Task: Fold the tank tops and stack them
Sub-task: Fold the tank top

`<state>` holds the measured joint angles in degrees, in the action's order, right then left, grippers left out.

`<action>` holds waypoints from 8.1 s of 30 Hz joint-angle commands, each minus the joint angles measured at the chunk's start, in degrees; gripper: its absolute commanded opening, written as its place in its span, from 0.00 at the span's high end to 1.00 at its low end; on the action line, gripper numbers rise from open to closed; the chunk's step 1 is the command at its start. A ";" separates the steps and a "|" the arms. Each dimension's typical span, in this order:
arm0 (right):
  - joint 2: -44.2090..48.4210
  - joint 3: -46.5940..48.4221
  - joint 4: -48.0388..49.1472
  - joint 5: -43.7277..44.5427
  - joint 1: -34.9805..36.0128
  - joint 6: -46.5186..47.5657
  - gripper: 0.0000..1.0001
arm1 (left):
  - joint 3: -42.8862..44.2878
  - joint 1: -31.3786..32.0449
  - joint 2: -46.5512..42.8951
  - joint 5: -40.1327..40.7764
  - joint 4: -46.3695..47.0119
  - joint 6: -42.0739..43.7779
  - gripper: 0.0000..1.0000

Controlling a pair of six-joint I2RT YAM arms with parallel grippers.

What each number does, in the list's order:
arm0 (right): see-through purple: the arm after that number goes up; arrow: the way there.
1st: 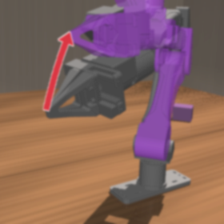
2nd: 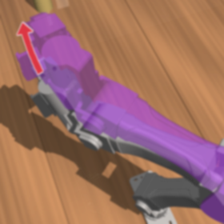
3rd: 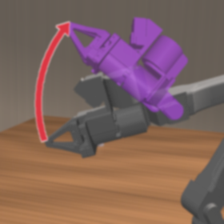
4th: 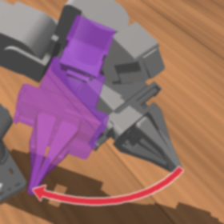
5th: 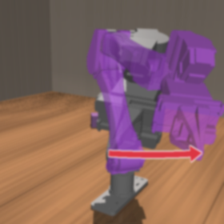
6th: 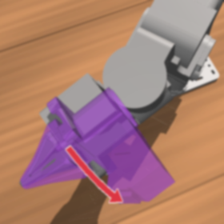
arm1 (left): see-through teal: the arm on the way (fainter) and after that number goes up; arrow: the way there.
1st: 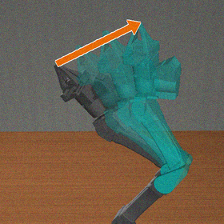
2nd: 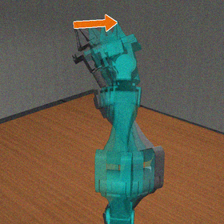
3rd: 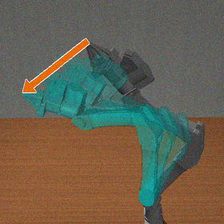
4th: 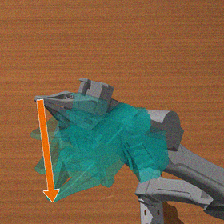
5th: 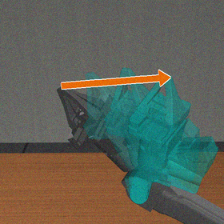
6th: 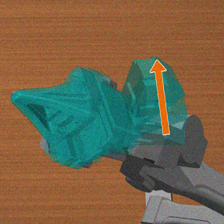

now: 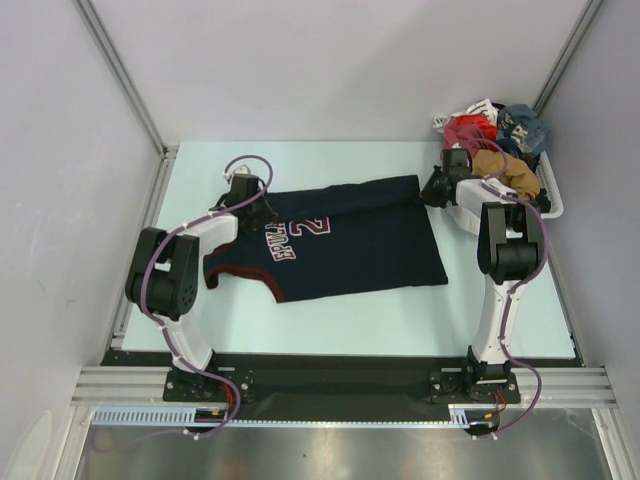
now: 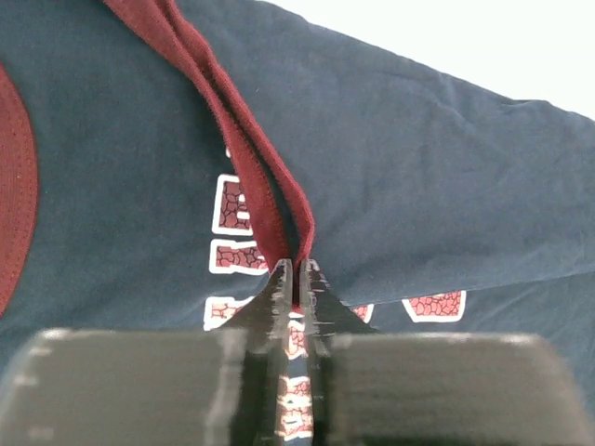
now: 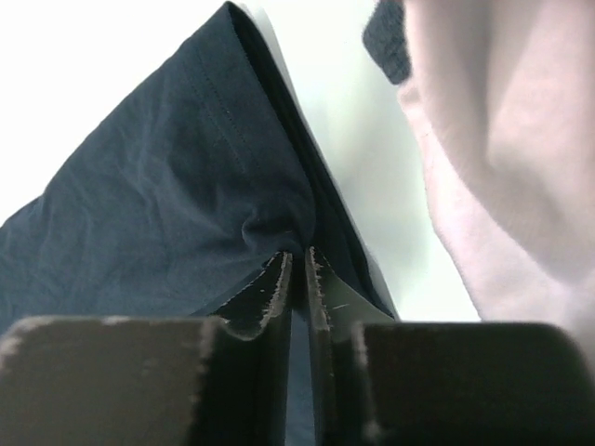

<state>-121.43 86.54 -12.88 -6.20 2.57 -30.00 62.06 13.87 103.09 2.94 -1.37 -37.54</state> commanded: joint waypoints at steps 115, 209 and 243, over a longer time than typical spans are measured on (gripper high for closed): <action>41.55 -33.47 -9.44 20.35 9.13 -9.38 1.00 | -14.26 9.34 -28.04 4.88 -18.59 -0.52 0.99; 18.58 -9.88 -8.48 17.71 6.84 -4.46 0.68 | -31.56 0.64 -46.48 -0.39 -20.96 1.51 0.00; 32.04 -41.10 -2.22 20.25 9.03 -6.83 0.93 | -28.96 -13.60 -27.35 9.01 -6.63 -16.07 0.17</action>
<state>-89.27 45.01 -12.95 11.25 10.81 -36.36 28.58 1.37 69.60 11.99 -12.03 -51.18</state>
